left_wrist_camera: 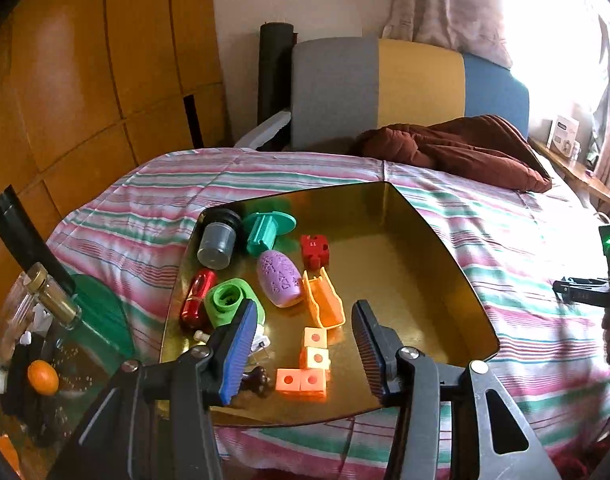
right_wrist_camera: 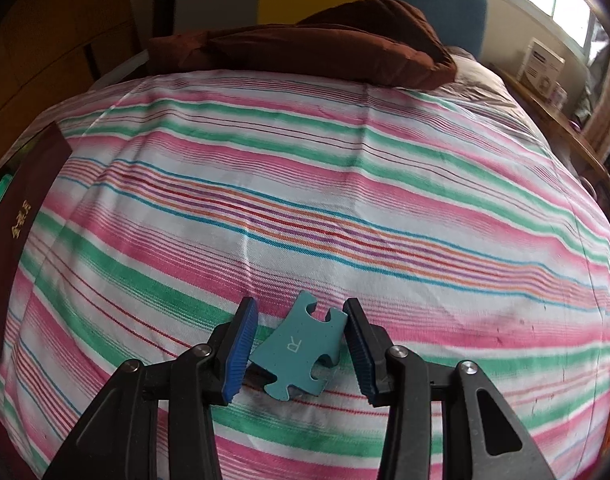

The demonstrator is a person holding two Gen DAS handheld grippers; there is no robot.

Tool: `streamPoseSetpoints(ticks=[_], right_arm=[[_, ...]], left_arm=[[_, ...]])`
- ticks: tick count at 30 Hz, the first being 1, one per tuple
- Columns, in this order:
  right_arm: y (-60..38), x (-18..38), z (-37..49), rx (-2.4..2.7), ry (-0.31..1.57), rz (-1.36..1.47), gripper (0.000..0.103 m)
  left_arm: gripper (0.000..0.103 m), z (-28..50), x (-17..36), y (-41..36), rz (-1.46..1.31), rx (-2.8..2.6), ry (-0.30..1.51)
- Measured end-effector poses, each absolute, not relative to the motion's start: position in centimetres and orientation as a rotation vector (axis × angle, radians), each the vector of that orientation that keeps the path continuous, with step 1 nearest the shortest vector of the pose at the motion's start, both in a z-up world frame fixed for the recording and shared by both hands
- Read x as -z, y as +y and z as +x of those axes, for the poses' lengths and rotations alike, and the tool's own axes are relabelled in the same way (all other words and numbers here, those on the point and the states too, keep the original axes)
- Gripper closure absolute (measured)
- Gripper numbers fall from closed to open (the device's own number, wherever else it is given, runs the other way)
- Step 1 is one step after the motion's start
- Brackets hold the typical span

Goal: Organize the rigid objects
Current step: 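Carry the teal puzzle piece over the gold tray with the right tool, then lower the teal puzzle piece into the tray and open the right tool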

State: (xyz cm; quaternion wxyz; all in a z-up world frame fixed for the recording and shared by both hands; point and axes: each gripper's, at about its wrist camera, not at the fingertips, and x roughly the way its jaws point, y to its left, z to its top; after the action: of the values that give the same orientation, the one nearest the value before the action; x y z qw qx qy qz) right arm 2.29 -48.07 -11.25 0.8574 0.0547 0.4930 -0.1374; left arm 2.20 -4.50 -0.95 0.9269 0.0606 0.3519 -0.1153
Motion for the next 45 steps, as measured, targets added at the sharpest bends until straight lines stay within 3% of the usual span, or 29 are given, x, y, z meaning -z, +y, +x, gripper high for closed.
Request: streamPoseSetpoints(ticks=[7, 14, 27, 35, 45], right_arm=[[-47.3, 10.4, 2.6, 0.35, 1.081, 0.157, 0.059], [-44.1, 6.9, 3.3, 0.279, 1.004, 0.159, 0.059], [-30.6, -1.4, 6.9, -0.085, 0.846, 0.098, 0.059], [-19.2, 1.0, 10.5, -0.303, 0.901, 0.053, 0.059], [-9.7, 6.9, 13.3, -0.366, 1.024, -0.077, 0.059]], left_arm=[[0.052, 2.4, 0.9, -3.4, 0.107, 0.23, 0.724], [0.051, 2.6, 1.0, -2.4, 0.087, 0.215, 0.728], [0.051, 2.8, 0.6, 2.0, 0.037, 0.105, 0.724], [0.051, 2.5, 1.1, 6.8, -0.007, -0.005, 0.738], [0.051, 2.8, 2.0, 6.8, -0.017, 0.006, 0.753]])
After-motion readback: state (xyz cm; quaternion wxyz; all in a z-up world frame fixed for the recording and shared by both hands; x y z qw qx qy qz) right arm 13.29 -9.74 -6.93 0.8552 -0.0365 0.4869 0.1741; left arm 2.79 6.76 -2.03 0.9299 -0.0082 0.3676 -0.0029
